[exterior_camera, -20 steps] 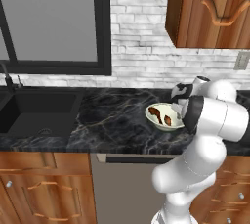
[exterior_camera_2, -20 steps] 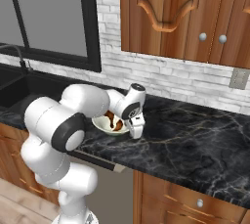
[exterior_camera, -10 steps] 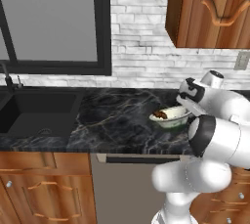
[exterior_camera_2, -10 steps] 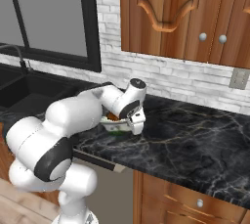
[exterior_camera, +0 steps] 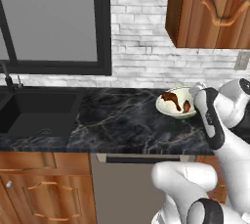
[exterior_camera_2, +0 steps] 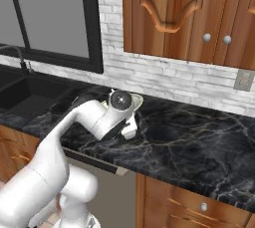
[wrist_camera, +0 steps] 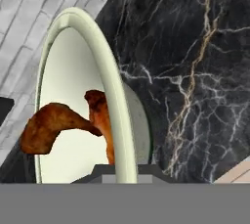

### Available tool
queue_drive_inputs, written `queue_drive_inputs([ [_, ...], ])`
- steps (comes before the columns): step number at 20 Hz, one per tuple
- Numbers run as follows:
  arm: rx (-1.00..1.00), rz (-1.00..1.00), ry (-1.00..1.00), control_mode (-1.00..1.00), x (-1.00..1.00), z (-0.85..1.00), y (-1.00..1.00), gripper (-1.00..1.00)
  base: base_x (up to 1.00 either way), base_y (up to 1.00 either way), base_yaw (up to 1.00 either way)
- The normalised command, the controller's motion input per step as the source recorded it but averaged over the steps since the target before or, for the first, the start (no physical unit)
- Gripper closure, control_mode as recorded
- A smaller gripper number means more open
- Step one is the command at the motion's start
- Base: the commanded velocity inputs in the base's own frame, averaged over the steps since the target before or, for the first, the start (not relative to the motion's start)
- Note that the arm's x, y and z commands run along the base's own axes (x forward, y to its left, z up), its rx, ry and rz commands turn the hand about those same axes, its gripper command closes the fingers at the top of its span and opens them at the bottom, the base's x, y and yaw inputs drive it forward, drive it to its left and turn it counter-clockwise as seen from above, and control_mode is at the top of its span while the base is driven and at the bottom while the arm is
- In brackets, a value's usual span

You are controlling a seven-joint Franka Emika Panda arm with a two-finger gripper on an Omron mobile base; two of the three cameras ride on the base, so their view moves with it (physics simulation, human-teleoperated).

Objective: Place the bowl with the onion and sweet potato on the top shelf of the fridge. Place the bowl with the chicken drumsticks on the second highest shelf of the fridge.

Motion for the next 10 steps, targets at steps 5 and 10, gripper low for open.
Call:
queue_drive_inputs([
  [5, 0.01, -0.03, -0.46, -1.0, -1.0, 0.58, 0.19, 1.0, 0.0, 0.0, 0.0],
  [10, 0.01, 0.03, -0.07, 1.0, -0.2, 0.07, 0.05, 1.0, -0.62, 0.33, 0.52],
])
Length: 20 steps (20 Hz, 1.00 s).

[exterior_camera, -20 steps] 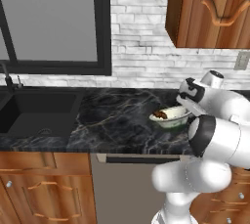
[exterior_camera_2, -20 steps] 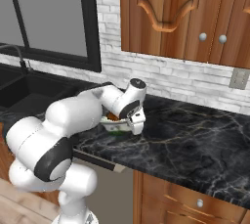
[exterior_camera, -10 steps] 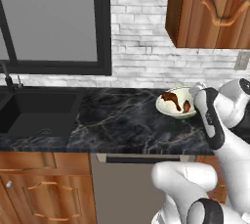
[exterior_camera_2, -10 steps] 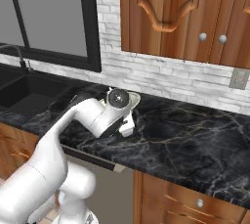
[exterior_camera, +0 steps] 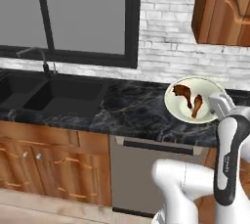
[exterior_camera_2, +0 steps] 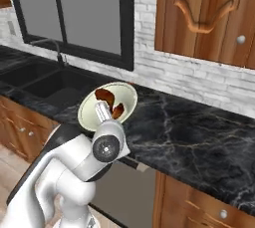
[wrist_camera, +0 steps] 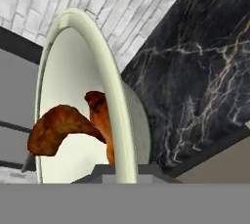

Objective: Place the bowl with the onion and sweet potato on the top shelf of the fridge. Place the bowl with the chicken drumsticks on the second highest shelf of the fridge.

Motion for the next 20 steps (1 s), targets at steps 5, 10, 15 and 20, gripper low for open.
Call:
queue_drive_inputs([
  [5, 0.0, 0.0, 0.0, 1.0, 0.0, 0.0, 0.0, 1.0, -0.18, 0.55, 0.96],
  [10, 0.0, 0.0, 0.0, 1.0, 0.0, 0.0, 0.0, 1.0, 0.49, 0.46, 0.77],
  [15, 0.0, 0.0, 0.0, 1.0, 0.0, 0.0, 0.0, 1.0, 1.0, 0.61, 0.45],
  [20, 0.0, 0.0, 0.0, 1.0, 0.0, 0.0, 0.0, 1.0, 1.0, 0.75, 0.36],
])
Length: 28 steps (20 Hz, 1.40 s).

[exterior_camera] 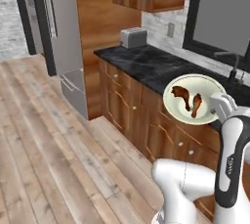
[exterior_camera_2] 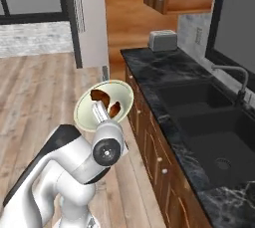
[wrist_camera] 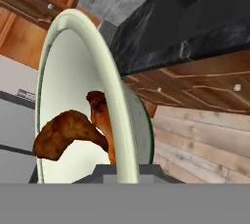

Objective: Place the bowl with the onion and sweet potato on the top shelf of the fridge. Place the bowl with the chicken drumsticks on the second highest shelf of the fridge.

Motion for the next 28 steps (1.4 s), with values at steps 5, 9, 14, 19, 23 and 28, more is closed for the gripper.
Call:
queue_drive_inputs([
  [5, 0.0, 0.0, 0.0, 1.0, 0.0, 0.0, 0.0, 1.0, 1.0, 0.82, 0.29],
  [9, 0.0, 0.0, 0.0, 1.0, 0.0, 0.0, 0.0, 1.0, 1.0, 0.93, 0.18],
  [14, 0.0, 0.0, 0.0, 1.0, 0.0, 0.0, 0.0, 1.0, 1.0, 0.94, 0.16],
  [19, 0.0, 0.0, 0.0, 1.0, 0.0, 0.0, 0.0, 1.0, 1.0, 1.0, 0.11],
  [23, 0.0, 0.0, 0.0, 1.0, 0.0, 0.0, 0.0, 1.0, 1.0, 1.0, 0.05],
  [28, 0.0, 0.0, 0.0, 1.0, 0.0, 0.0, 0.0, 1.0, 1.0, 1.0, 0.0],
])
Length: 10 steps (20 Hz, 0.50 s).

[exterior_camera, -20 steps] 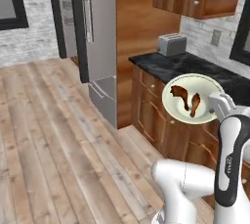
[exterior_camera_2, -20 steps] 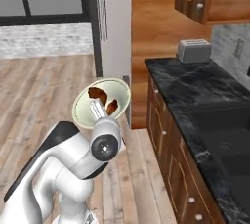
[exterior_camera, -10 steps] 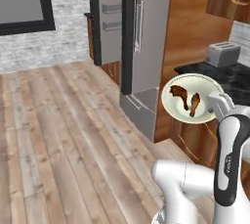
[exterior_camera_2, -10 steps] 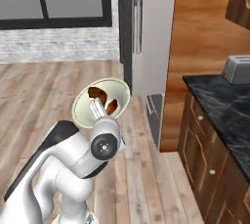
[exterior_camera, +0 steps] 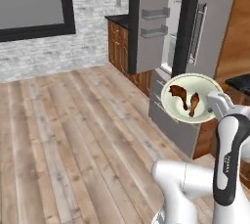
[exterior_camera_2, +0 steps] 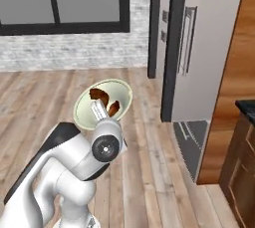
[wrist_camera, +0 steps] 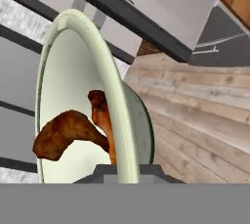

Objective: Place the bowl with the onion and sweet potato on the top shelf of the fridge. Place the bowl with the chicken drumsticks on the second highest shelf of the fridge.

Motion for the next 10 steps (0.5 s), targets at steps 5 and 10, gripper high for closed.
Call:
queue_drive_inputs([
  [5, 0.0, 0.0, 0.0, 1.0, 0.0, 0.0, 0.0, 1.0, 1.0, 1.0, 0.0],
  [10, 0.0, 0.0, 0.0, 1.0, 0.0, 0.0, 0.0, 1.0, 1.0, 0.98, -0.23],
])
